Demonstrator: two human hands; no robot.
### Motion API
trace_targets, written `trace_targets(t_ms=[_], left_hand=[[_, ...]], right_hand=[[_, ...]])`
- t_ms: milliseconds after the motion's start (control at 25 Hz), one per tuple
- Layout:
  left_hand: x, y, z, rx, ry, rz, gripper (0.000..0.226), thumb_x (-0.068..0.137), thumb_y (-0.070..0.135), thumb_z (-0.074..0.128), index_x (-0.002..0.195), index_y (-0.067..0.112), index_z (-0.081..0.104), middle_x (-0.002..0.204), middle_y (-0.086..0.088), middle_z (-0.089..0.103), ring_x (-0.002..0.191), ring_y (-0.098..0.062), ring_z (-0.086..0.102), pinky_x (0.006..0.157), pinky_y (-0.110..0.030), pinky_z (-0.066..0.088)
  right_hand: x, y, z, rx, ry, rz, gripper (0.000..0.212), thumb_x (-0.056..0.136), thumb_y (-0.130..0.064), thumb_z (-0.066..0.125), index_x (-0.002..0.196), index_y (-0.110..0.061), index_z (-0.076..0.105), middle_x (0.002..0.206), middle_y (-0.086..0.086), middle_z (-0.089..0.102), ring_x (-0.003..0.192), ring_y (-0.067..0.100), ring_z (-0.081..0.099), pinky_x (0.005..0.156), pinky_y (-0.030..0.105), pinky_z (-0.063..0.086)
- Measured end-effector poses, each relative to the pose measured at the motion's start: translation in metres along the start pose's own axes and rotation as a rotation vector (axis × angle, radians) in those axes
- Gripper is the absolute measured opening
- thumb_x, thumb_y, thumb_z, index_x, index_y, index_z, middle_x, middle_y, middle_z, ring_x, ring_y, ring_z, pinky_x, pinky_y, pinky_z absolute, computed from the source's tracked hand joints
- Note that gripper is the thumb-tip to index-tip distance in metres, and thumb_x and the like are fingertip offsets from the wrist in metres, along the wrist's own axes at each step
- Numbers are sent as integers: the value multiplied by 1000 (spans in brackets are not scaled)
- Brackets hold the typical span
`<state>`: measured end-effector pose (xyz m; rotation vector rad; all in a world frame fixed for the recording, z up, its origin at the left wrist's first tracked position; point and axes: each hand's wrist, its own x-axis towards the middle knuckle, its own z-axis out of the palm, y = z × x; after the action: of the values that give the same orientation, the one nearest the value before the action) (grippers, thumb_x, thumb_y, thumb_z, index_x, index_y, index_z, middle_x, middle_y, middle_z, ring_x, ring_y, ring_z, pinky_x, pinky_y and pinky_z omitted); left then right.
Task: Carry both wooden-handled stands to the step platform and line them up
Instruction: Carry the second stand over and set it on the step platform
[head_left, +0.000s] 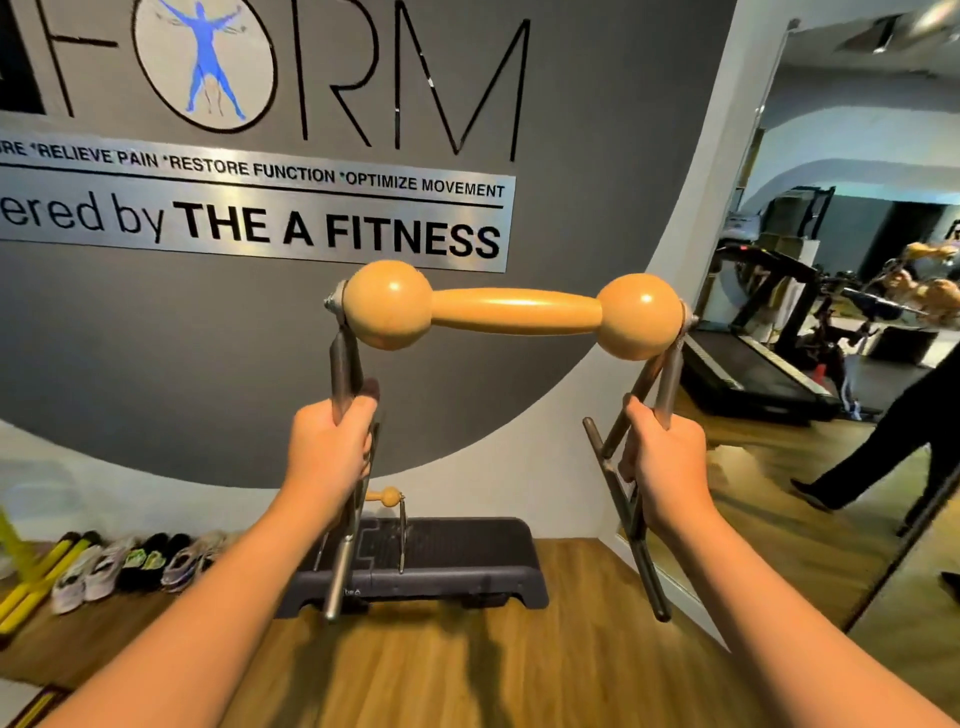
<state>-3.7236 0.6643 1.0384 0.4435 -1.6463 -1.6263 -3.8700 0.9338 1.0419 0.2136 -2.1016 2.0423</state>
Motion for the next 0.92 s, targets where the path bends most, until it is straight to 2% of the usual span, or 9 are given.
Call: trace_targets(t_ms=[200, 320, 480, 600, 680, 800, 920], left_hand=[[122, -65, 54, 32, -59, 1, 47, 102, 21, 58, 59, 14, 39, 45, -2, 36, 39, -17, 33, 43, -28, 29], [188, -100, 87, 7, -91, -21, 47, 104, 23, 57, 62, 14, 38, 47, -3, 34, 41, -18, 31, 43, -27, 27], [266, -149, 126, -58, -161, -70, 48, 104, 30, 57, 61, 16, 40, 48, -3, 32, 43, -18, 28, 47, -32, 22], [316, -193, 153, -92, -231, -114, 56, 101, 39, 58, 48, 24, 47, 47, 5, 34, 41, -12, 27, 43, -25, 24], [340, -220, 169, -133, -271, -110, 54, 100, 35, 53, 47, 26, 52, 47, 10, 34, 41, -8, 28, 43, -22, 26], [381, -279, 199, -128, -230, -145, 61, 107, 20, 44, 47, 27, 51, 47, 12, 34, 41, -6, 27, 43, -21, 26], [424, -340, 226, -90, -97, -249, 53, 97, 33, 62, 46, 25, 49, 46, 11, 33, 39, -6, 27, 43, -20, 23]], right_hand=[[113, 58, 55, 24, 21, 37, 44, 100, -31, 64, 61, -14, 51, 54, 0, 44, 61, 26, 46, 66, 46, 42], [179, 84, 86, 6, 25, 70, 47, 99, -34, 64, 59, -16, 50, 54, 0, 44, 59, 23, 45, 66, 45, 42], [258, 123, 116, 2, 17, 110, 47, 99, -37, 65, 57, -18, 52, 49, -5, 45, 54, 18, 45, 65, 43, 42], [316, 158, 143, -18, -8, 128, 46, 100, -33, 65, 58, -18, 54, 45, -9, 48, 48, 10, 49, 63, 39, 42], [348, 186, 156, -11, -15, 124, 47, 101, -30, 64, 58, -17, 54, 44, -9, 49, 44, 6, 49, 60, 35, 43], [402, 237, 179, -28, -44, 133, 47, 102, -28, 63, 59, -13, 53, 48, -3, 48, 45, 5, 47, 56, 32, 44], [450, 294, 204, -36, -66, 188, 45, 102, -27, 62, 62, -8, 54, 52, 6, 49, 46, 10, 47, 49, 22, 43]])
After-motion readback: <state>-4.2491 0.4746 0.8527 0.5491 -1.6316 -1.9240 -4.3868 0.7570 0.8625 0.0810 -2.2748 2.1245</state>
